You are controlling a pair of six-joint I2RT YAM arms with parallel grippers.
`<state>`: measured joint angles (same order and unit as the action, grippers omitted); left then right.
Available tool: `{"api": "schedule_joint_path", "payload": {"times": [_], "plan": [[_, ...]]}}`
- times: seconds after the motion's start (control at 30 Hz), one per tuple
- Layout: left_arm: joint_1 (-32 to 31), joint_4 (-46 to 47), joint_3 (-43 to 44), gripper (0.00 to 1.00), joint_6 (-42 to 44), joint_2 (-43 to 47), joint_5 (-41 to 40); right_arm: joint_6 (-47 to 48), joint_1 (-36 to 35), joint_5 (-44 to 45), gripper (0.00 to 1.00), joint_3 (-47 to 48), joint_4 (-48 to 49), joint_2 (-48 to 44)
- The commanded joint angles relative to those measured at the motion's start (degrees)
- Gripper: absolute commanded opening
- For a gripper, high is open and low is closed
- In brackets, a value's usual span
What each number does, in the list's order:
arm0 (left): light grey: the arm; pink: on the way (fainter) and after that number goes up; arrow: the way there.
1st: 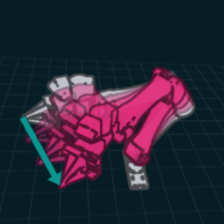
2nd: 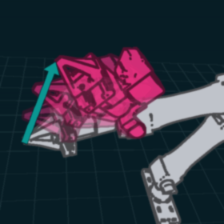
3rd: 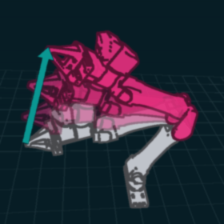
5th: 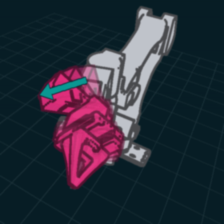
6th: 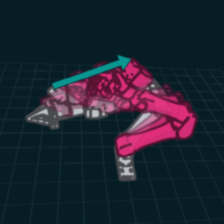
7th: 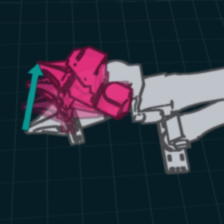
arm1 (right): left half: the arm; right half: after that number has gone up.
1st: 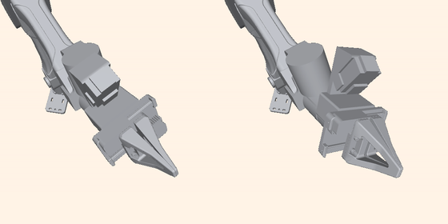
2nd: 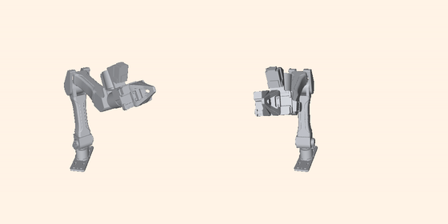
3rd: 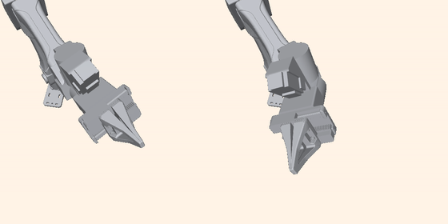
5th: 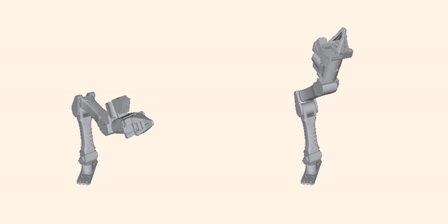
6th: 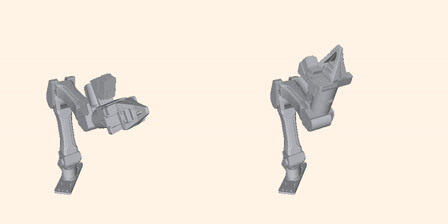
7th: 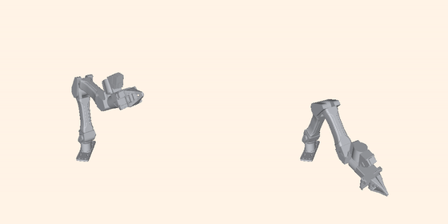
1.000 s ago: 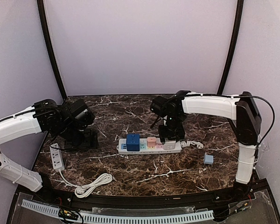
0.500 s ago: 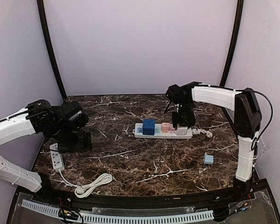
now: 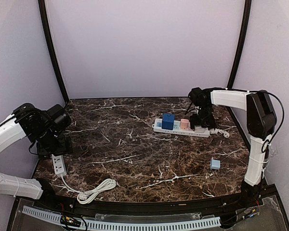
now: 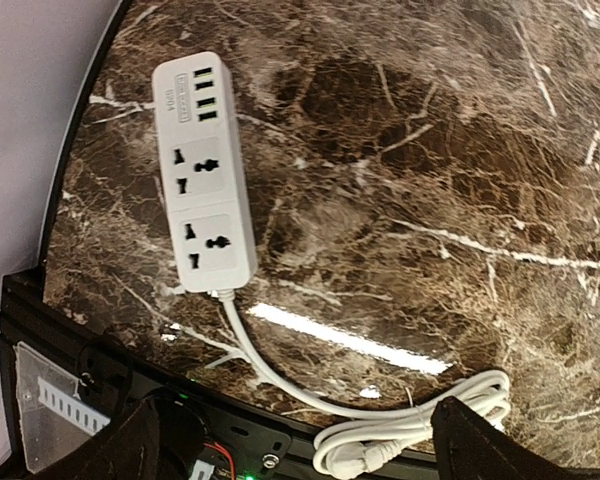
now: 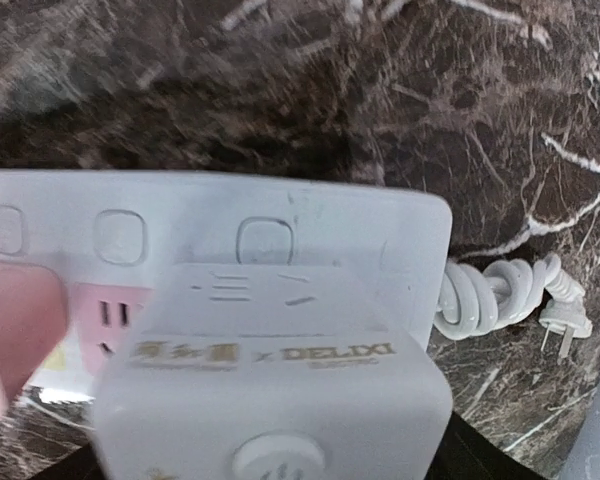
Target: Insert the plug
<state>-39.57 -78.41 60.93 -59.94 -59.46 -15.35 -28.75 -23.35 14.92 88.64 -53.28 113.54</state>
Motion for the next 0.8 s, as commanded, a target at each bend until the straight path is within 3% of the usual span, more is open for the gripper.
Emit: {"api": "schedule_joint_path", "payload": {"times": [0.0,0.17,0.5,0.77], "plan": [[6.4,-4.6,-1.4,0.96,1.6,0.7,-3.2,2.1,1.0,2.2,0.88,-3.3,-2.0,1.1],[13.3,0.2,-3.2,0.98,6.4,-1.5,-2.1,3.2,0.9,1.0,0.99,-3.3,-3.1,-1.0],[32.3,10.3,-8.1,0.97,18.7,-3.4,7.1,4.9,1.5,2.4,0.99,-0.2,-9.7,-9.1],[42.2,18.2,-13.3,0.92,22.3,-8.3,10.5,3.4,1.5,-1.3,0.99,-3.6,-13.3,-18.9]]}}
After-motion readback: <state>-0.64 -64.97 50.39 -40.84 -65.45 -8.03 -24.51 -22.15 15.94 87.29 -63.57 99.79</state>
